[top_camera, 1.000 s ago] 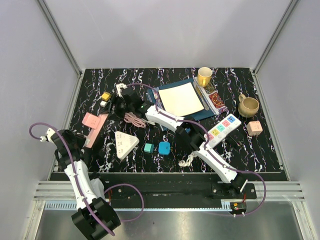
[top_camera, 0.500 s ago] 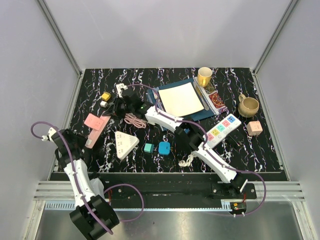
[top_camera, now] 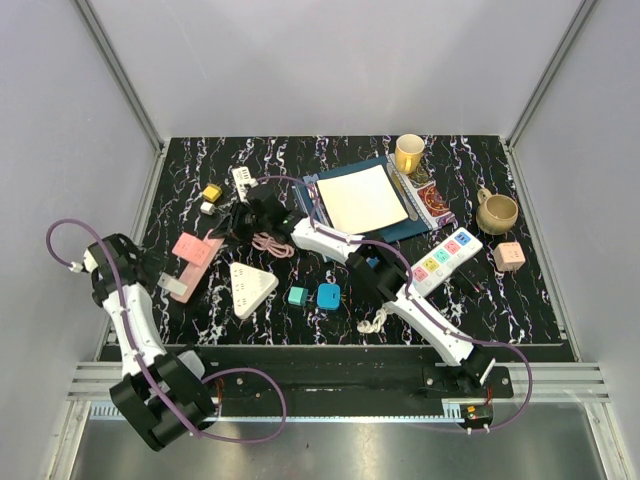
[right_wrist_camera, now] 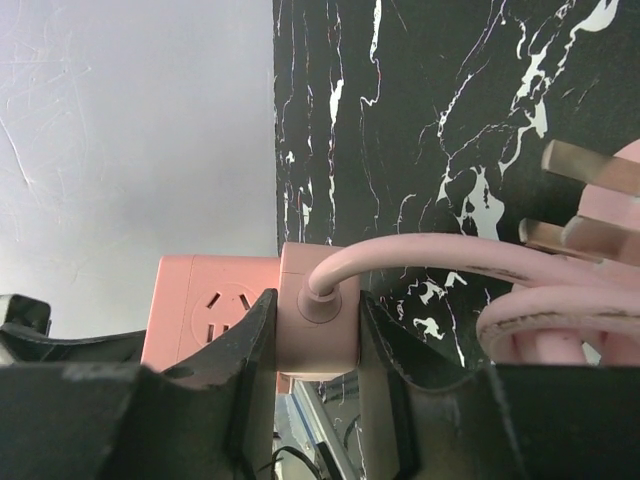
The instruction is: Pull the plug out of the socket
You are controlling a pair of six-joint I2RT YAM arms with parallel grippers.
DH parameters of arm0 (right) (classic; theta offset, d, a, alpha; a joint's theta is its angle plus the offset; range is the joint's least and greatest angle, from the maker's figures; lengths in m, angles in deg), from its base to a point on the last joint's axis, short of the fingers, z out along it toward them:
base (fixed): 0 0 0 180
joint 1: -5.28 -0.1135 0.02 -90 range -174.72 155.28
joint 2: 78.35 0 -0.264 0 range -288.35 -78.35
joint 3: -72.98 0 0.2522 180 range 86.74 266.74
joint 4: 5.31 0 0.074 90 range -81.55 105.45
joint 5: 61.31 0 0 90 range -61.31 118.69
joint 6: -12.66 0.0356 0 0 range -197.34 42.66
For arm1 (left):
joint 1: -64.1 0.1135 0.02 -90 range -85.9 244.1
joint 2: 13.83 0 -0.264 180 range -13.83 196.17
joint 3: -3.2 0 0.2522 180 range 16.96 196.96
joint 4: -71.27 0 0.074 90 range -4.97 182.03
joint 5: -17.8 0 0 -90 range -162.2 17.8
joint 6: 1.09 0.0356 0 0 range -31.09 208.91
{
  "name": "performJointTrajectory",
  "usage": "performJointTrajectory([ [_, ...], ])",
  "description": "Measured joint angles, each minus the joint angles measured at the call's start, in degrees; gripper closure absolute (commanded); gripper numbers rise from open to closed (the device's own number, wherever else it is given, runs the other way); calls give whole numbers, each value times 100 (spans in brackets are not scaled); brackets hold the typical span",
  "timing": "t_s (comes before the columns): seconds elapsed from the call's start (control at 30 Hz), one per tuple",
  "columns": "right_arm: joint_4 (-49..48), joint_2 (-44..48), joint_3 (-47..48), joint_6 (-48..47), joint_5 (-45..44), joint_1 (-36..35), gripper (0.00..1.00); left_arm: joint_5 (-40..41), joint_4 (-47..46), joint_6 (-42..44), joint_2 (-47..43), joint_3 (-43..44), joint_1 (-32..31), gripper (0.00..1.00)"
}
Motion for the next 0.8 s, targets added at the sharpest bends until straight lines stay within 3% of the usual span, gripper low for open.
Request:
performJointTrajectory([
  [0.27, -487, 0, -289, -184, 149, 0, 100, 535, 883, -361, 264, 199, 0, 23],
  [0.43, -625, 0, -334, -334, 203, 4, 100, 533, 920, -490, 282, 201, -2, 33],
  [0.8, -804, 0, -455, -380, 295, 28, 100, 457, 693, -481, 918, 459, 4, 27],
])
